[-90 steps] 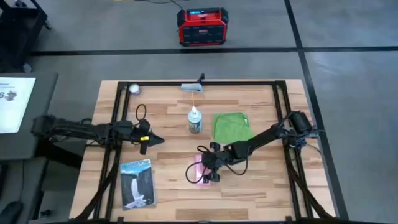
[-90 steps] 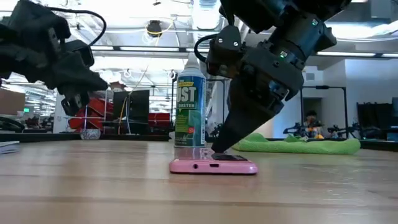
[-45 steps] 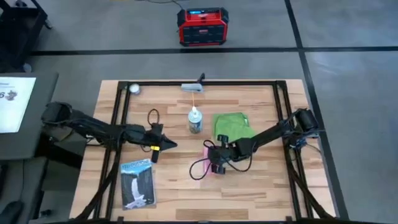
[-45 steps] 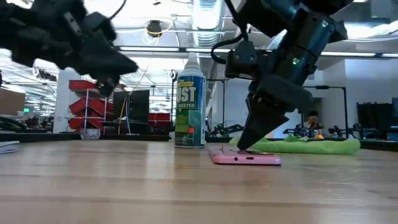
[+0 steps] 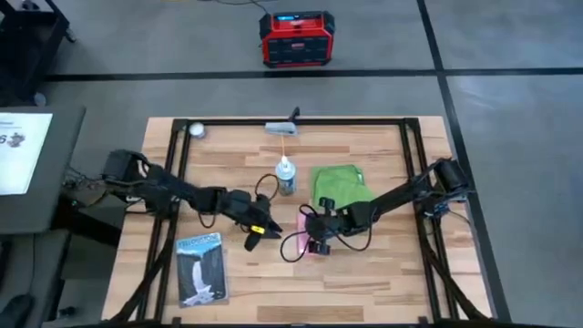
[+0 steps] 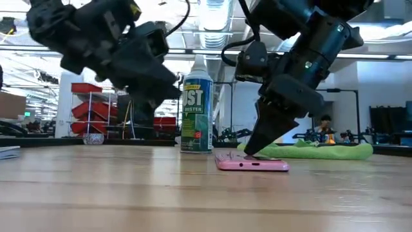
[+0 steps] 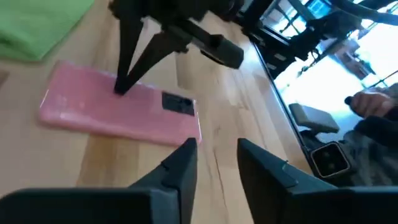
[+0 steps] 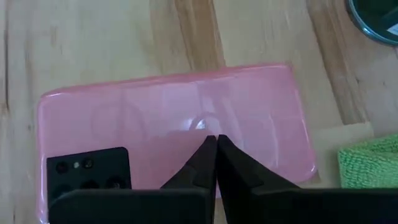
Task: Apply microfiber cloth
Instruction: Spray the pink cellphone using the spray bottle
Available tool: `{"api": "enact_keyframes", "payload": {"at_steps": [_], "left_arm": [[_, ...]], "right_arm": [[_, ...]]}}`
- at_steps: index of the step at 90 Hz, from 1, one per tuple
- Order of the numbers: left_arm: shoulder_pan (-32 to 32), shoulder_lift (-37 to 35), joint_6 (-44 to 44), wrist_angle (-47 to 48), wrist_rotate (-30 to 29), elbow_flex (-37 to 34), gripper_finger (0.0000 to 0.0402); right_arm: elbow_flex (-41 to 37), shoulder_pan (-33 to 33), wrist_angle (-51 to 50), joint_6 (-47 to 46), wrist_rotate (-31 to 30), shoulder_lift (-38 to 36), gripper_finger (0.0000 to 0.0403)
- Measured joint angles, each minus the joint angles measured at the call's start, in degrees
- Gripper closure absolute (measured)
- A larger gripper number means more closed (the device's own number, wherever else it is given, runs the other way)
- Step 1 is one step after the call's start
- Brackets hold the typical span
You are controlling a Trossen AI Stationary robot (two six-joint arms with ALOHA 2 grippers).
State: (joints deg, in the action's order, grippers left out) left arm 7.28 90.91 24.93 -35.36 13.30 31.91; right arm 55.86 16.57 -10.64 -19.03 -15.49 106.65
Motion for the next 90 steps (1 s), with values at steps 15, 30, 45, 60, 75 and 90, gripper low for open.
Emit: {"api": "enact_keyframes", "payload": {"at_steps": [15, 30, 45, 60, 75, 90], "left_arm": [[-1.3, 0.2, -0.1, 4.6, -1.2, 2.4, 0.0301], [-2.5, 0.2, 3.8, 8.7, -1.2, 4.2, 0.0312], [-3.6, 0.2, 9.4, 13.0, -1.3, 4.4, 0.0327], [-3.2, 0.2, 12.6, 14.2, -1.2, 4.4, 0.0319], [-2.1, 0.2, 14.9, 14.2, -1.2, 4.4, 0.0293], [-0.3, 0.2, 16.4, 14.8, -4.6, 4.4, 0.0274]], "right_arm": [[-0.2, 1.0, -1.7, 0.0, 0.3, -2.6, 0.0403], [-0.3, 1.5, -4.8, -0.3, -3.1, -6.2, 0.0403], [-0.2, 1.4, -6.6, -0.9, -4.0, -7.0, 0.0403], [-0.1, 1.9, -8.6, -2.4, -4.2, -7.1, 0.0403], [-0.1, 3.5, -10.0, -3.5, -5.5, -7.1, 0.0403], [-0.1, 5.7, -12.7, -6.4, -5.5, -7.1, 0.0403]]}}
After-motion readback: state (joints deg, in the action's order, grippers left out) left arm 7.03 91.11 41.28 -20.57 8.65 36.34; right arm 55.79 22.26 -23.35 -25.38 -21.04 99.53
